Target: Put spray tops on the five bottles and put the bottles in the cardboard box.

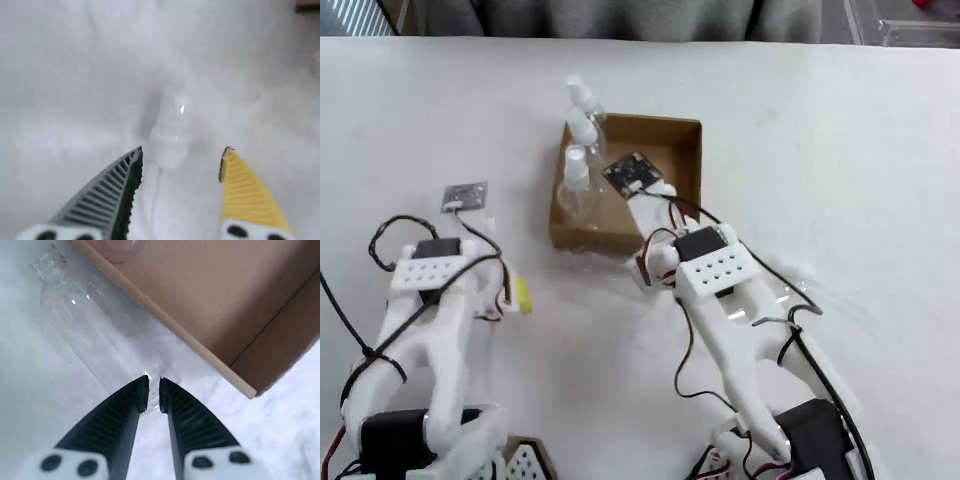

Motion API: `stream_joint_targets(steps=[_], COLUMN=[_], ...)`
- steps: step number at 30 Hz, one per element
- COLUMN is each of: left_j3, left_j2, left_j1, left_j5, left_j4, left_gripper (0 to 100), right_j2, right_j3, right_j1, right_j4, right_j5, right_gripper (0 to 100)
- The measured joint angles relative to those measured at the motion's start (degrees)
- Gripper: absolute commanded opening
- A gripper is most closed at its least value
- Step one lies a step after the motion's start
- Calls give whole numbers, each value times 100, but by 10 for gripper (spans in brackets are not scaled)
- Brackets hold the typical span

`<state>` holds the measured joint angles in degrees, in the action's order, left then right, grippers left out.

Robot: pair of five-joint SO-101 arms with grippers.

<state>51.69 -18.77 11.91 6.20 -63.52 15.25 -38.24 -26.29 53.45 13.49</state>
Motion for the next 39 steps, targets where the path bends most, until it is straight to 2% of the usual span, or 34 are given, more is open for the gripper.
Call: stream_joint_targets(steps=[4, 9, 19, 25, 39], left_j3=[0, 0, -466, -563, -448], left_j2=[0, 79, 782, 1055, 1011], left_j1=[79, 44, -79, -105, -123], left_j5=[-97, -897, -1081, -1248, -1222], left_j4=[-35, 53, 88, -18, 132], left_gripper=[153, 110, 113, 205, 207], right_j2=[0, 0, 0, 0, 0], right_j3=[0, 0, 0, 0, 0], right_j1=[0, 0, 0, 0, 0], right_j4=[0, 0, 0, 0, 9], right_j5=[0, 0, 0, 0, 0], right_gripper=[22, 22, 22, 22, 22])
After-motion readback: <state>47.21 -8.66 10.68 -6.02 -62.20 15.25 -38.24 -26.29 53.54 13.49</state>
